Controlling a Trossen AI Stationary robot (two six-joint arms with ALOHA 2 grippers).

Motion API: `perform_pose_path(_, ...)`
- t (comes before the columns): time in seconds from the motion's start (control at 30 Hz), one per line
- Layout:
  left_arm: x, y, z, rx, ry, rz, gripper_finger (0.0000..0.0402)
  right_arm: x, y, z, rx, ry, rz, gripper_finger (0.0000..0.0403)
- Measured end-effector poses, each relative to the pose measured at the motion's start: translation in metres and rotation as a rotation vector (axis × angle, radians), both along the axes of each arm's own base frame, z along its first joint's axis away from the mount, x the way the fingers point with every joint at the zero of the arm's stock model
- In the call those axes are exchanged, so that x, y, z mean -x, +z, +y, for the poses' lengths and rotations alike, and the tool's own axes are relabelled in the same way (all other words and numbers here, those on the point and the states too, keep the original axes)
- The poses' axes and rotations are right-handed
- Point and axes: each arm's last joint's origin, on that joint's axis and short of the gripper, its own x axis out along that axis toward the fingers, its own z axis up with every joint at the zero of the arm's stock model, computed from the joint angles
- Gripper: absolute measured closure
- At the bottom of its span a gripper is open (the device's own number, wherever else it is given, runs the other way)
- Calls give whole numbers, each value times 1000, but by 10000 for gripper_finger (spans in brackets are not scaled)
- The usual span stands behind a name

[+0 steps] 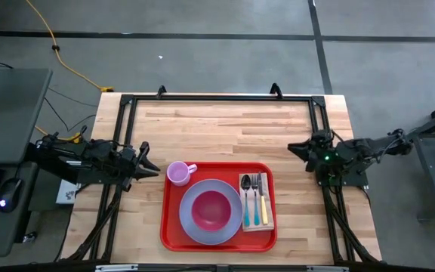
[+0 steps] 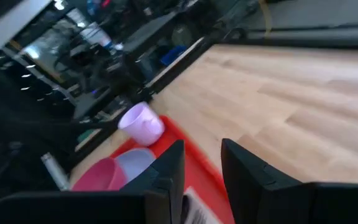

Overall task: Set up tray
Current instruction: Return to Home Position

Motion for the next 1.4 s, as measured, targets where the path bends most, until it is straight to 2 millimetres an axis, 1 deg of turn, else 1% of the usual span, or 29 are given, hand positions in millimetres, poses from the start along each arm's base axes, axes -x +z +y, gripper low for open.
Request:
perform_pose_path(0.13, 0, 0, 0, 0, 0, 0, 291, -11, -23, 6, -30, 75, -42, 321)
perform_pose_path(0.3, 0, 0, 0, 5, 0, 1, 291, -20, -49, 9, -26, 96, -98, 321)
perform_pose_path(0.37, 0, 0, 0, 7, 0, 1, 291, -21, -51, 10, 0, 138, -133, 320)
perform_pose_path(0.47, 0, 0, 0, -6, 0, -1, 291, -22, -52, 12, 87, 206, -148, 320)
perform_pose_path(0.67, 0, -2, 0, -31, -1, 16, 291, -22, -53, 14, 180, 293, -125, 320)
perform_pose_path(0.77, 0, -3, 0, -77, -3, 10, 291, -22, -54, 15, 220, 329, -113, 320)
perform_pose_path(0.87, 0, -3, 0, -106, 1, 4, 291, -22, -54, 15, 257, 339, -106, 320)
perform_pose_path(0.97, 0, -6, 0, -118, -1, 41, 291, -22, -54, 15, 273, 337, -103, 320)
perform_pose_path(1.03, 1, -10, 0, -126, -4, 74, 291, -22, -54, 14, 270, 334, -103, 320)
perform_pose_path(1.23, 1, -10, 0, -120, -9, 77, 291, -22, -54, 14, 250, 331, -105, 320)
perform_pose_path(1.4, 1, -4, -1, -119, -59, 12, 291, -22, -54, 14, 266, 311, -101, 320)
